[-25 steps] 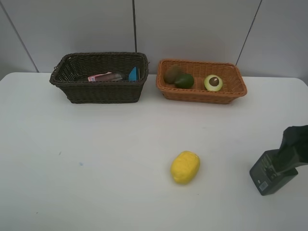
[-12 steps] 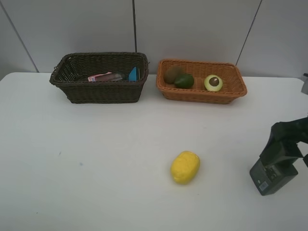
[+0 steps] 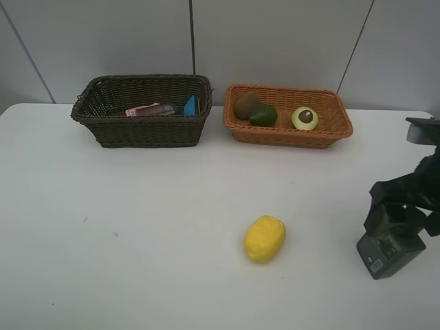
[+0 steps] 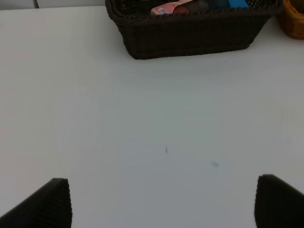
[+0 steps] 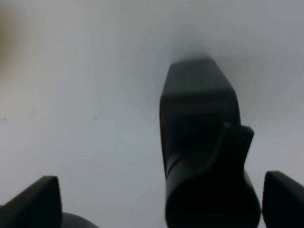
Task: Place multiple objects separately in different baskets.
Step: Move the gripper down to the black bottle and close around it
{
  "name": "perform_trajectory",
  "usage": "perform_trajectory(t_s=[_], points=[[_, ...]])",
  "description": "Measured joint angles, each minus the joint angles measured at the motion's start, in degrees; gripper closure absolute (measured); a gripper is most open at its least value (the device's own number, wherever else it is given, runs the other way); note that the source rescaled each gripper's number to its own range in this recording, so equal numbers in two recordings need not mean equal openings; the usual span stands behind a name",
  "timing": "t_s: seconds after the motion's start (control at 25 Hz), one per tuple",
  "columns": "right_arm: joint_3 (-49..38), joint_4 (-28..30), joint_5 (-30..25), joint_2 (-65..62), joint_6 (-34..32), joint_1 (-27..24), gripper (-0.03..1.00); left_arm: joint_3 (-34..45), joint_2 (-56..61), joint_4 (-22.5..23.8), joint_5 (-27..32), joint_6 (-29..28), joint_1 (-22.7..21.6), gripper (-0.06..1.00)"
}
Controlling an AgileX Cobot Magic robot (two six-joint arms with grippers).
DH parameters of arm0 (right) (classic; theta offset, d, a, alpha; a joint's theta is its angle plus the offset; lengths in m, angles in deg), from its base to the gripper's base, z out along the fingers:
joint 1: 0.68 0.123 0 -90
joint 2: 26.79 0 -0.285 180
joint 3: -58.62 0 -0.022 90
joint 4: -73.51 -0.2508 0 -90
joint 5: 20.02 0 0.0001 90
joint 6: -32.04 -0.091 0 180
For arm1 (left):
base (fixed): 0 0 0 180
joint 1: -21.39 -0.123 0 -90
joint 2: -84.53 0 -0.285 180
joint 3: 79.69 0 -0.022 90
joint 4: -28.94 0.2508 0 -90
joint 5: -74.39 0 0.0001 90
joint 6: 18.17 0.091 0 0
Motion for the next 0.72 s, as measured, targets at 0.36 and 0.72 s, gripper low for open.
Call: perform_trajectory(t_s=[0.36, 0.72], points=[[0.0, 4.1, 3.8, 6.2, -1.4, 0.0, -0.03, 0.0, 0.0, 0.0, 0.0, 0.0, 0.0, -0.05], [-0.3, 6.7, 5.4, 6.2, -4.0, 0.0, -0.03, 0.0, 0.0, 0.0, 0.0, 0.0, 0.0, -0.05]])
